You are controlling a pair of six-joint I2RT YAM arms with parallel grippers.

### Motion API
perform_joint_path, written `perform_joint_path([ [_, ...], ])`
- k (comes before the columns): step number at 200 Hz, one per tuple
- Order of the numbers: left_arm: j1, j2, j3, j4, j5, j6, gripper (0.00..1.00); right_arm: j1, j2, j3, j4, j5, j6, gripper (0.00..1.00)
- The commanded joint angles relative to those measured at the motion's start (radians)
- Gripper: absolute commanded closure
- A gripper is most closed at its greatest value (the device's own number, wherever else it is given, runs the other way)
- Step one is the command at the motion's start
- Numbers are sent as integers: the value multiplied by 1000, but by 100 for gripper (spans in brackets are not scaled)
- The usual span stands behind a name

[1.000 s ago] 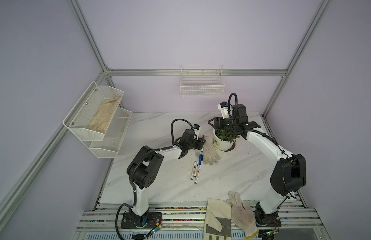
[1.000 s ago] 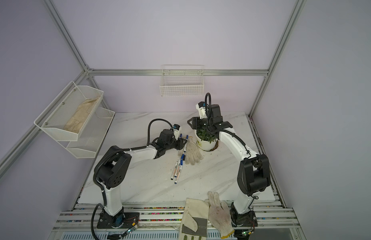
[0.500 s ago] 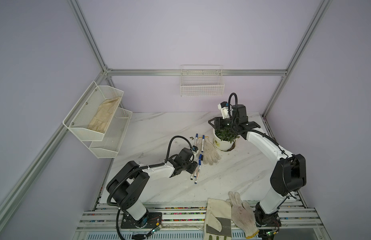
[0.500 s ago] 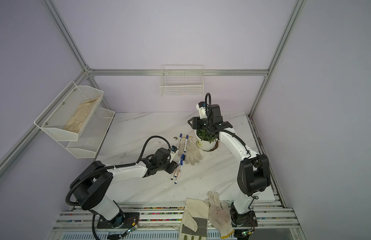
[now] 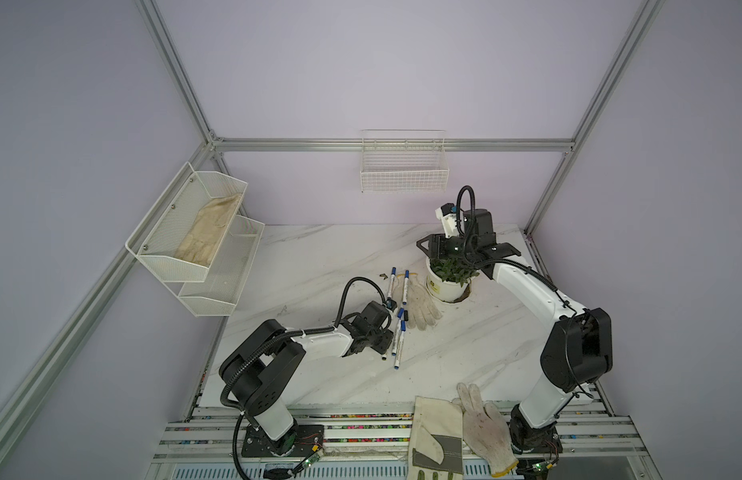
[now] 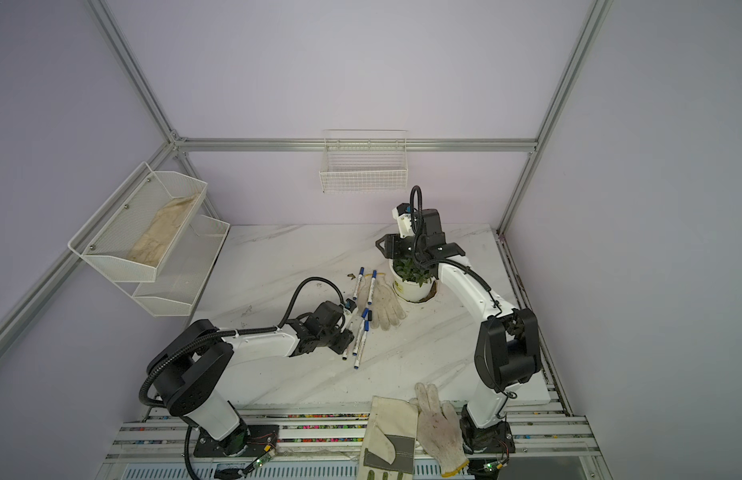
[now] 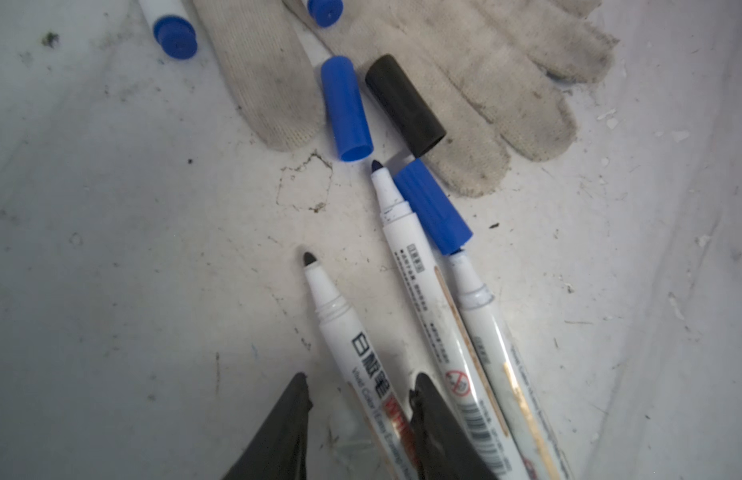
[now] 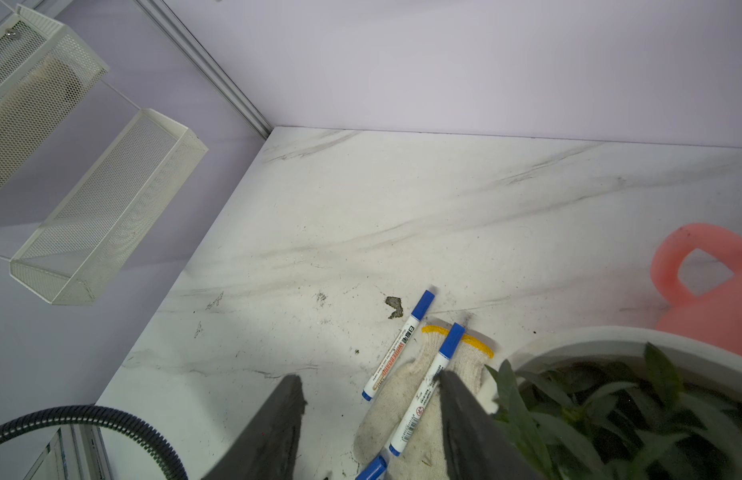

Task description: Insert the pens into the pen caps

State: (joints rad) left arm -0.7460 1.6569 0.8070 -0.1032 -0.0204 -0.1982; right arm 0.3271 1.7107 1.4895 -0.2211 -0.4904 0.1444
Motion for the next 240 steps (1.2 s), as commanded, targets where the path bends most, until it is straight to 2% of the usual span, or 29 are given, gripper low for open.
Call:
perform_joint_path([
  [1,-12,2,51,-94,-49,1,67,-2,-23,-14,-3,3,-16,45],
  [47,-29,-6,68,-263,-98,-10,77,-2,-24,-11,-1,8,-11,45],
  [83,-30,40,114,-312,-125,-39,87,-2,-23,-16,5,10,-6,45],
  [104,-28,88,166,-311,-135,-48,100,-2,-31,-19,3,19,-7,45],
  [131,-7,99,236,-275,-181,-96,100,-1,-44,-29,3,26,-8,45],
  [146,25,65,259,-190,-166,-112,100,-2,-47,-36,8,18,0,45],
  [166,75,-1,231,57,-107,-146,100,-1,-52,-58,28,5,12,45],
  [185,109,-23,191,309,-79,-206,100,1,-44,-74,54,-82,21,45],
  [206,113,-5,169,541,-74,-212,100,18,-24,-77,71,-174,25,45],
  [240,114,20,186,663,-27,-221,100,47,-1,-65,79,-230,27,45],
])
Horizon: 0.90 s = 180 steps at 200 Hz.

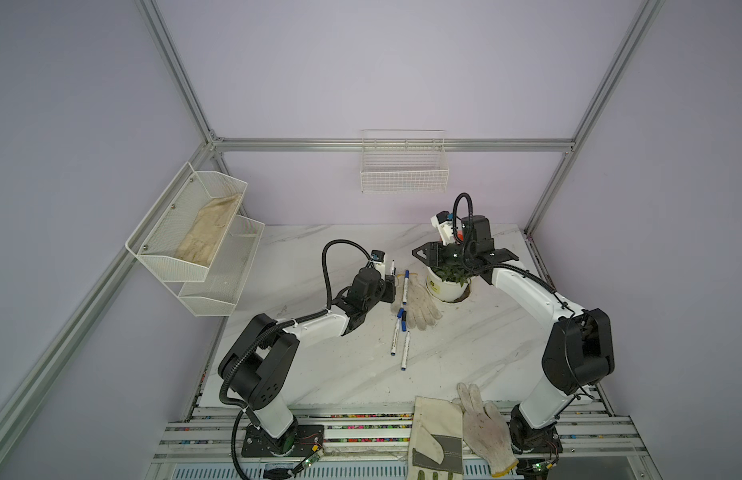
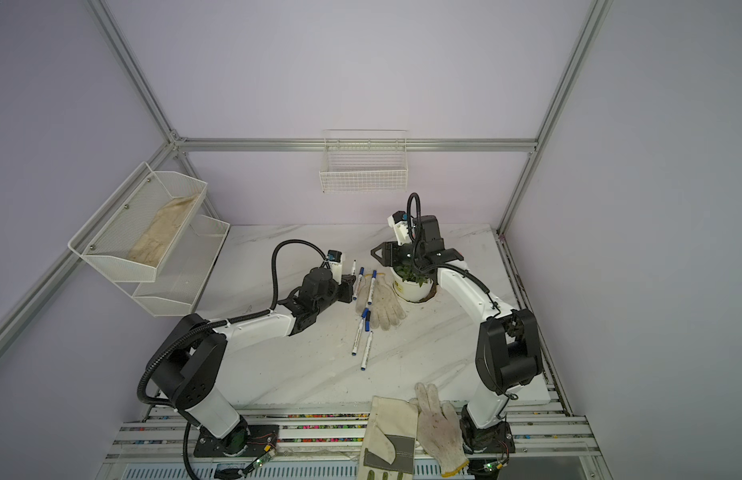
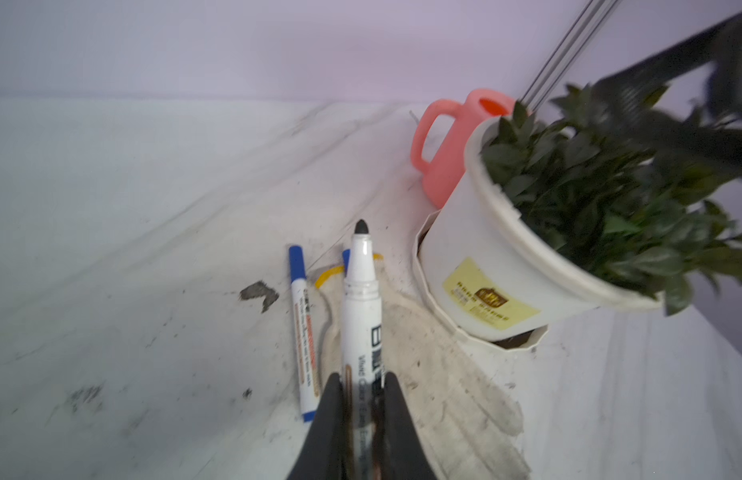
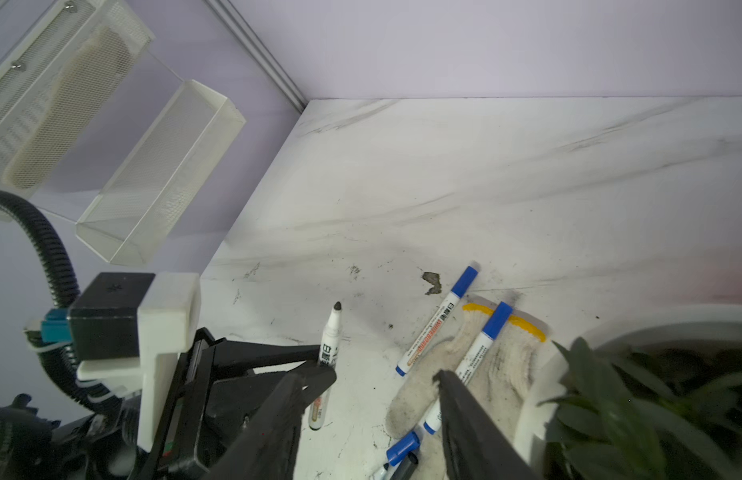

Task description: Insert the pens into the pen caps

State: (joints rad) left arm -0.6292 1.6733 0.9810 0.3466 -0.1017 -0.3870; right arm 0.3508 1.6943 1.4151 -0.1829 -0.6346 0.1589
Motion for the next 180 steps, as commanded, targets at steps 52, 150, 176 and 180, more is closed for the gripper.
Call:
perform_joint_path([
  [52,-10,-29,-28,287,79,-1,100,47,60,35,46,-79,40,46],
  [150,-29,-25,-41,334,110,11,100,74,99,83,62,-108,67,73],
  [176,-29,-20,-35,360,109,13,100,75,91,76,70,-122,68,86],
  [180,-27,-18,-32,358,113,13,100,75,90,75,75,-123,70,87],
])
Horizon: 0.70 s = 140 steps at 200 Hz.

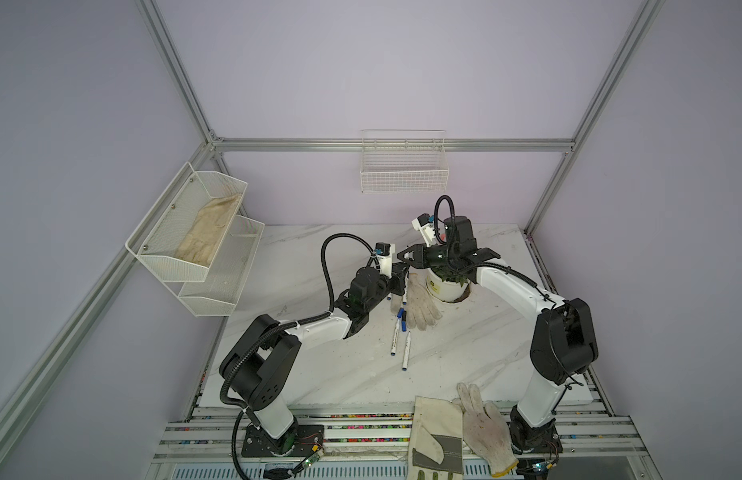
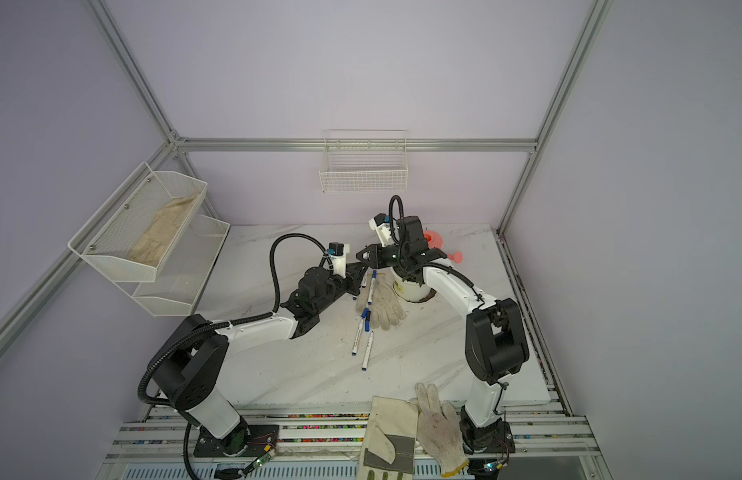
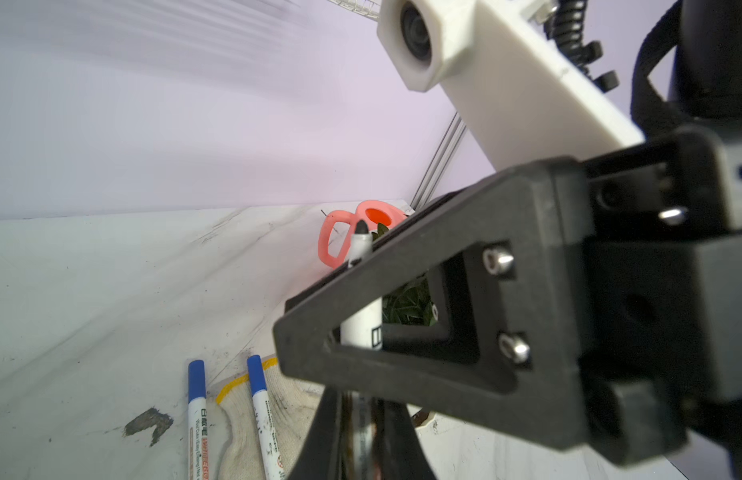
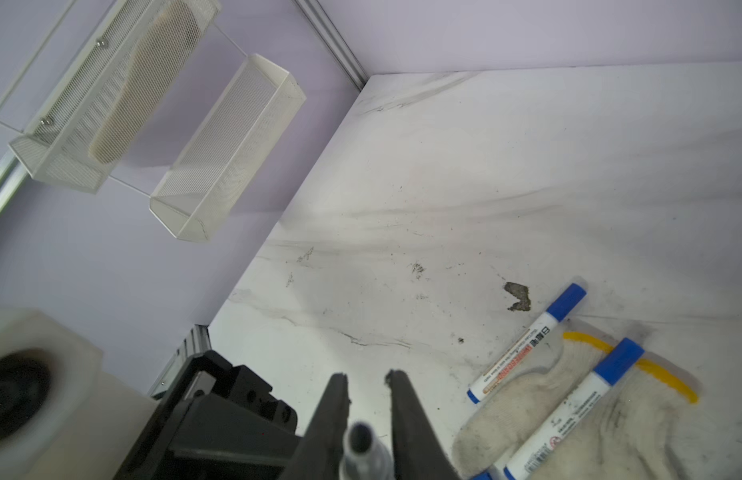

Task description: Insert the pens into the pen caps

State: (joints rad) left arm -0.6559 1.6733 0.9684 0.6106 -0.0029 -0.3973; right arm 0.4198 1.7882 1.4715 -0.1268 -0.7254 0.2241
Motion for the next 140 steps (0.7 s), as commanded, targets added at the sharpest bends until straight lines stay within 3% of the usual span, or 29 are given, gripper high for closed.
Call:
perform_joint_path([
  [1,-1,-17,-19,94,16,24,100,6,-5,18,20,-33,6,88],
  [14,2,-15,-6,75,25,19,100,4,-14,14,35,-52,11,90],
  [38,10,-6,-1,47,50,2,75,4,-28,21,46,-76,4,92],
  [58,18,-4,3,19,67,-18,68,2,-35,29,51,-87,3,92],
  [140,31,6,54,-15,194,2,78,0,-52,20,46,-90,-9,93],
])
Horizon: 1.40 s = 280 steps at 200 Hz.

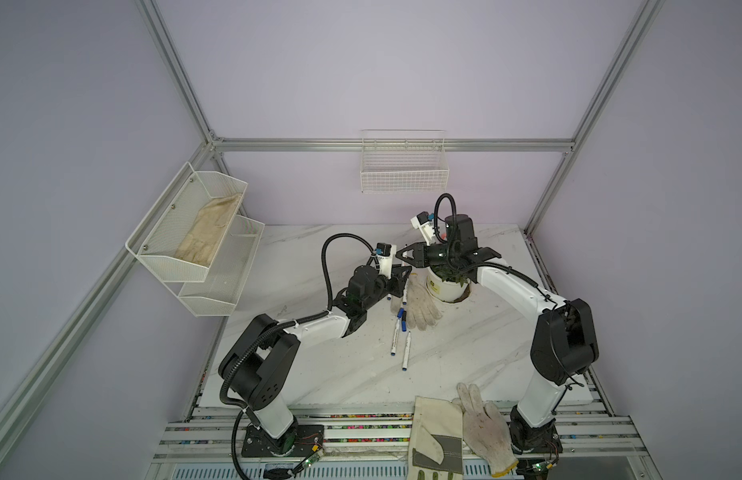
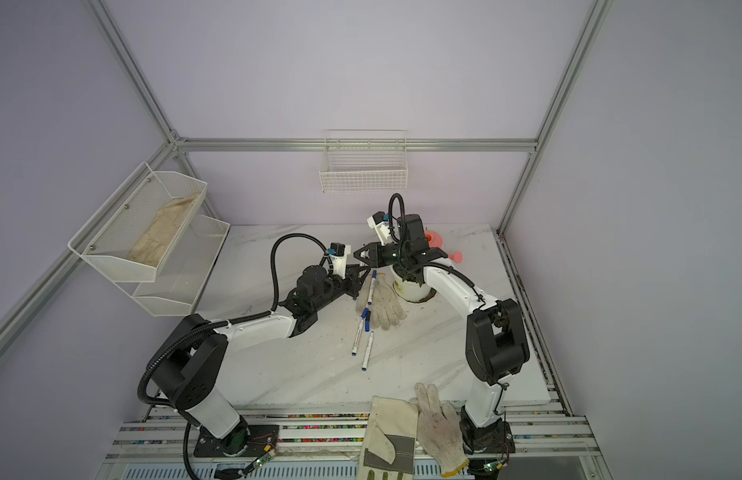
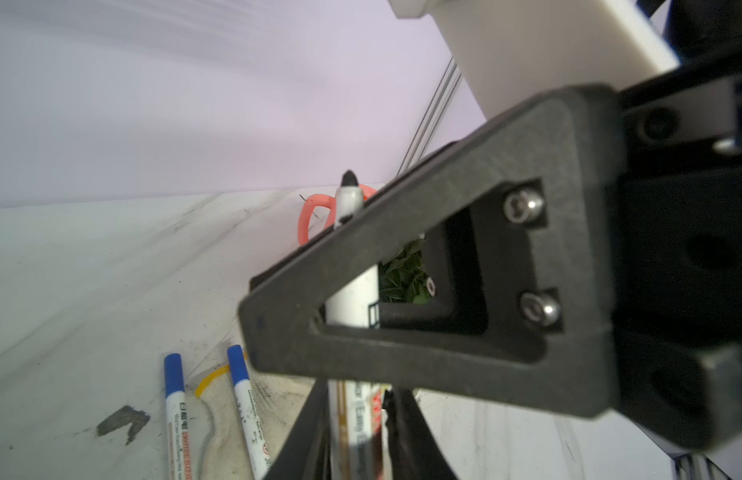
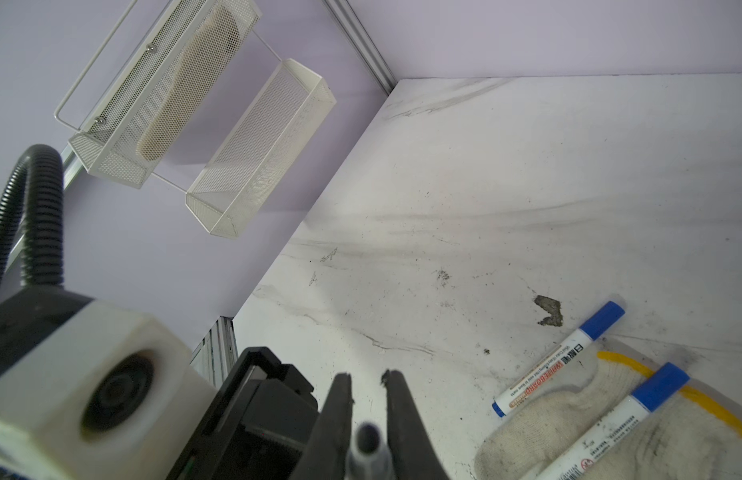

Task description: Insert the pens into the pen caps

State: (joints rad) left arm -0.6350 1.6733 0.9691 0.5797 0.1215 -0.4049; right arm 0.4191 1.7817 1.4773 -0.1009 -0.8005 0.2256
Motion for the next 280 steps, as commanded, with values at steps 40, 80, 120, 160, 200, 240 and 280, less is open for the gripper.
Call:
perform_joint_path([
  [40,26,0,61,22,117,1,82,-2,-53,0,14,-15,-18,93],
  [80,43,-20,59,47,166,-16,100,-1,-53,-17,5,-8,-28,93],
  [120,60,-29,7,63,66,-92,100,-1,-54,-11,-148,105,-127,55],
  [160,69,-67,-92,-12,-296,-186,100,24,-64,-72,-298,296,-213,51],
  [200,69,-77,-102,-55,-333,-182,100,138,29,-106,-440,482,-289,55],
  [240,69,-75,-116,-58,-333,-186,100,174,185,-45,-536,532,-305,61],
  [280,69,-89,-140,-58,-345,-185,100,178,239,-10,-549,537,-298,62],
])
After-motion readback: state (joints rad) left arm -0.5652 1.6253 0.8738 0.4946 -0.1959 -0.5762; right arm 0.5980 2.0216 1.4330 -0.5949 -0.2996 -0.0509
